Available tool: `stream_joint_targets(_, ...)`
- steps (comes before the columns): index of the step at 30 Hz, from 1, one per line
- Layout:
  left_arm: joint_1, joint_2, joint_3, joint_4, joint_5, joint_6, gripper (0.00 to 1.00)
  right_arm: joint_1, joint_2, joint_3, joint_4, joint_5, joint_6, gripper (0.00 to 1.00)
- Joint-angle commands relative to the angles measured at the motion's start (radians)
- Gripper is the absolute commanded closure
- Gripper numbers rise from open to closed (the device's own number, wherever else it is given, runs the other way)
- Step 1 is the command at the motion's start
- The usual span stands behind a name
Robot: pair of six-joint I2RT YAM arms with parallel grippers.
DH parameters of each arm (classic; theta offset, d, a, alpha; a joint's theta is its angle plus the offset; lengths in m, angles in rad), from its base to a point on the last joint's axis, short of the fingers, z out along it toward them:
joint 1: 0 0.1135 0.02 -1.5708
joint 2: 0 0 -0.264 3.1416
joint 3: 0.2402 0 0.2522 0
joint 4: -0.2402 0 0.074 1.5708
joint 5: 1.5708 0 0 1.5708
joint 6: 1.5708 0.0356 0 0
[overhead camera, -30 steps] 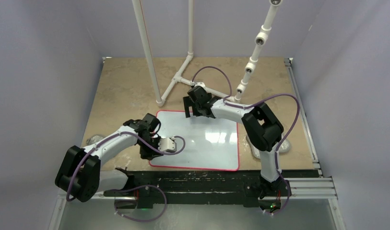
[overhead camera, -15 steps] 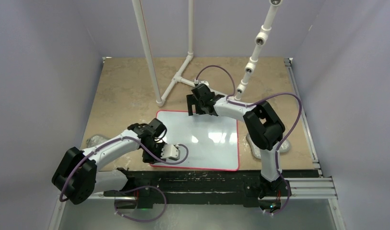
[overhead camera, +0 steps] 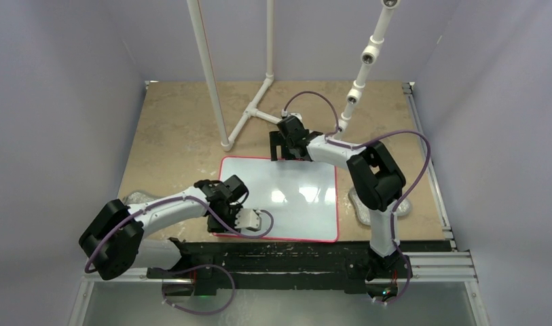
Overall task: Erase the whiteboard
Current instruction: Adjust the whiteboard at the center of the board.
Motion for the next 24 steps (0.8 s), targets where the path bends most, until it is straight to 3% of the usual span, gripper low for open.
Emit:
stream_joint_targets(1, -0.021, 0.039, -0.05, 0.107, -0.07, -0.053, 0.6, -0.008, 0.007, 0.0, -0.017, -0.007, 0.012, 0.01)
stream_joint_targets(6, -0.035, 0.004, -0.04, 0.105, -0.07, -0.062, 0.6, -0.01, 0.014, 0.006, -0.025, -0.004, 0.011, 0.01)
stream_joint_targets(12, -0.053, -0.096, 0.103, -0.083, 0.164, -0.033, 0.58, -0.014, 0.023, 0.002, -0.036, 0.007, 0.009, 0.01)
stream_joint_targets(24, -0.185, -0.002, -0.015, 0.046, -0.039, -0.106, 0.58, -0.017, 0.019, -0.013, -0.036, 0.004, 0.03, 0.01)
